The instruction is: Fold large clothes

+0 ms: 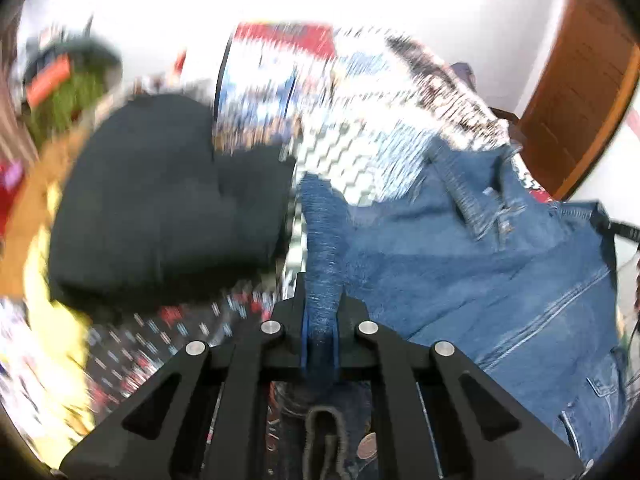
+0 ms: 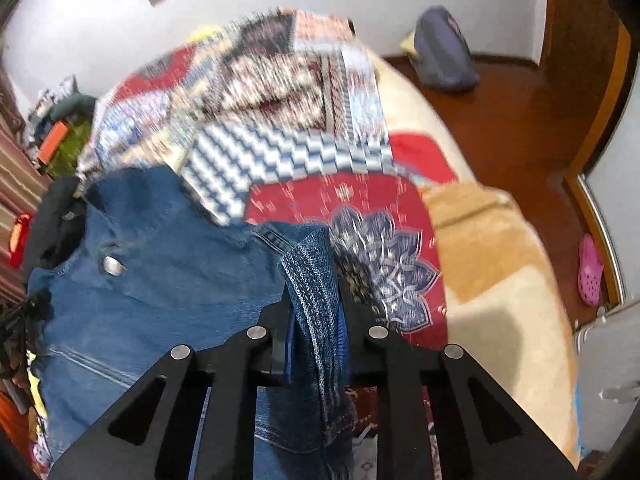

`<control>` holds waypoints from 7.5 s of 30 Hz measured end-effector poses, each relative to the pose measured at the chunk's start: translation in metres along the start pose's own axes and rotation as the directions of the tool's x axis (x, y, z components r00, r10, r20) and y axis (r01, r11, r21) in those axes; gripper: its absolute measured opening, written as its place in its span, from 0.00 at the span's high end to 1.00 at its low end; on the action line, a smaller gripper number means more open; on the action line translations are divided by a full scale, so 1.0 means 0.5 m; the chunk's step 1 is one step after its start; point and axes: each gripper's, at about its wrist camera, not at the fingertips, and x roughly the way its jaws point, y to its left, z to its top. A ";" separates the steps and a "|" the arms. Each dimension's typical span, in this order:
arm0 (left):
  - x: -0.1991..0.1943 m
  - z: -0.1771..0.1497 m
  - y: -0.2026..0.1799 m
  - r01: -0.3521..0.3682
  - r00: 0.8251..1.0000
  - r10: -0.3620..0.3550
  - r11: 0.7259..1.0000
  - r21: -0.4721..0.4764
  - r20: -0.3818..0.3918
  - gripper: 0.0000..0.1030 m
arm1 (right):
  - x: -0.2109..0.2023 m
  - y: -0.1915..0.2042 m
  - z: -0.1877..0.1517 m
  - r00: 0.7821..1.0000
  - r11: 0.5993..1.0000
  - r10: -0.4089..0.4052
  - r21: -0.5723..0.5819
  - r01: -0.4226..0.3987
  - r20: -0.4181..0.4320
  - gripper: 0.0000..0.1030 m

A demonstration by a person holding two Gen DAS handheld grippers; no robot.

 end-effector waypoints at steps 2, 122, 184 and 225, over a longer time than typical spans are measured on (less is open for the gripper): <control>-0.033 0.029 -0.013 -0.015 0.999 0.015 1.000 0.018 0.041 0.93 | -0.032 0.015 0.013 0.999 0.999 -0.009 -0.037 0.011 0.039 0.86; 0.212 0.137 0.052 0.048 0.990 -0.062 0.993 -0.109 -0.123 0.81 | 0.160 0.043 0.158 0.989 0.991 -0.089 -0.112 0.076 -0.119 0.86; 0.158 0.122 -0.122 0.084 0.987 -0.075 0.995 0.058 -0.142 0.30 | 0.148 0.354 0.066 0.990 0.931 0.042 -0.353 -0.087 -0.134 0.45; 0.112 -0.109 0.106 0.274 0.938 -0.346 0.786 -0.554 -0.027 0.22 | 0.041 0.125 -0.009 0.994 0.990 -0.044 -0.139 0.030 -0.097 0.30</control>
